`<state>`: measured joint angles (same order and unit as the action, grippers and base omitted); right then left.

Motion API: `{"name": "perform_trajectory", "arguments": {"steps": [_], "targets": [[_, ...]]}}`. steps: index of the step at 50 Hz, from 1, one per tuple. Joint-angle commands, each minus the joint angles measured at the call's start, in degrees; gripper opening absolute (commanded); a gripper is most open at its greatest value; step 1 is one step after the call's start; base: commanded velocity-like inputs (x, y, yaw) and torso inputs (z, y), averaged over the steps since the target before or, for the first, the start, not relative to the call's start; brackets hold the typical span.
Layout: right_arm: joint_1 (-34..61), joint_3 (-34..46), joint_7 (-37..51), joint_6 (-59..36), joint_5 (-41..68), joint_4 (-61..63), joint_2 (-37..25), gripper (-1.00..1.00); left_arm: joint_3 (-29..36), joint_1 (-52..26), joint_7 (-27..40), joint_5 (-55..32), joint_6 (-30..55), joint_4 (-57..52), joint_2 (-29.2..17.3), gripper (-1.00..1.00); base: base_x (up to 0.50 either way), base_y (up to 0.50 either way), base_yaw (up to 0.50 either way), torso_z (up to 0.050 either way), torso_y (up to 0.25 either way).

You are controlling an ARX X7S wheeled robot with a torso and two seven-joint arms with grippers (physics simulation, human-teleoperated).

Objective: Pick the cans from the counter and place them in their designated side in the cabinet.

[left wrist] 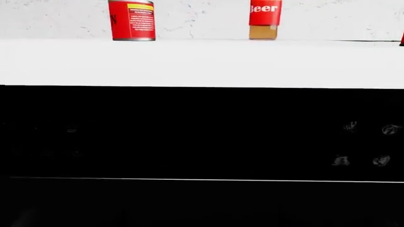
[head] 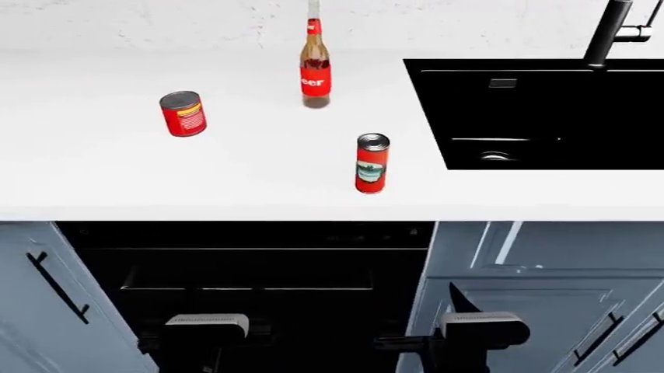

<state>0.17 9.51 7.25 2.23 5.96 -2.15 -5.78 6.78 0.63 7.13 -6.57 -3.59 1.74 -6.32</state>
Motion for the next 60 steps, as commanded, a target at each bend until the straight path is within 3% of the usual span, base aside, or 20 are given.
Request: {"name": "perform_trajectory", "arguments": {"steps": [1, 12, 22, 29, 39, 60], "targets": [[-0.1, 1.0, 0.8, -0.2, 0.3, 0.6, -0.7, 1.0, 0.7, 0.1, 0.6, -0.6, -0.3, 0.1, -0.6, 1.0, 0.0, 0.0, 0.0, 0.0, 0.0], [0.7, 4.0, -1.7, -10.8, 2.2, 11.6, -3.7, 1.0, 1.3, 0.2, 1.1, -1.1, -0.8, 0.4, -1.0, 1.0, 0.0, 0.0, 0.0, 0.0, 0.0], [8.4, 4.1, 0.3, -37.3, 4.9, 31.6, -6.8, 1.0, 1.8, 0.3, 1.4, -1.5, -1.3, 1.0, -1.3, 1.0, 0.0, 0.0, 0.0, 0.0, 0.0], [16.1, 3.5, 0.2, -49.8, 6.7, 38.0, -8.4, 1.0, 2.1, 0.2, 1.7, -1.8, -1.4, 1.3, -1.6, 1.0, 0.0, 0.0, 0.0, 0.0, 0.0], [21.3, 1.5, 0.4, -55.7, 7.8, 41.1, -9.6, 1.0, 2.6, 0.1, 2.2, -2.0, -1.5, 1.4, -1.9, 1.0, 0.0, 0.0, 0.0, 0.0, 0.0], [26.8, 4.7, -3.8, -51.4, 8.6, 31.1, -9.7, 1.0, 3.0, 0.2, 3.3, -2.7, -1.8, 1.3, -2.5, 1.0, 0.0, 0.0, 0.0, 0.0, 0.0]]}}
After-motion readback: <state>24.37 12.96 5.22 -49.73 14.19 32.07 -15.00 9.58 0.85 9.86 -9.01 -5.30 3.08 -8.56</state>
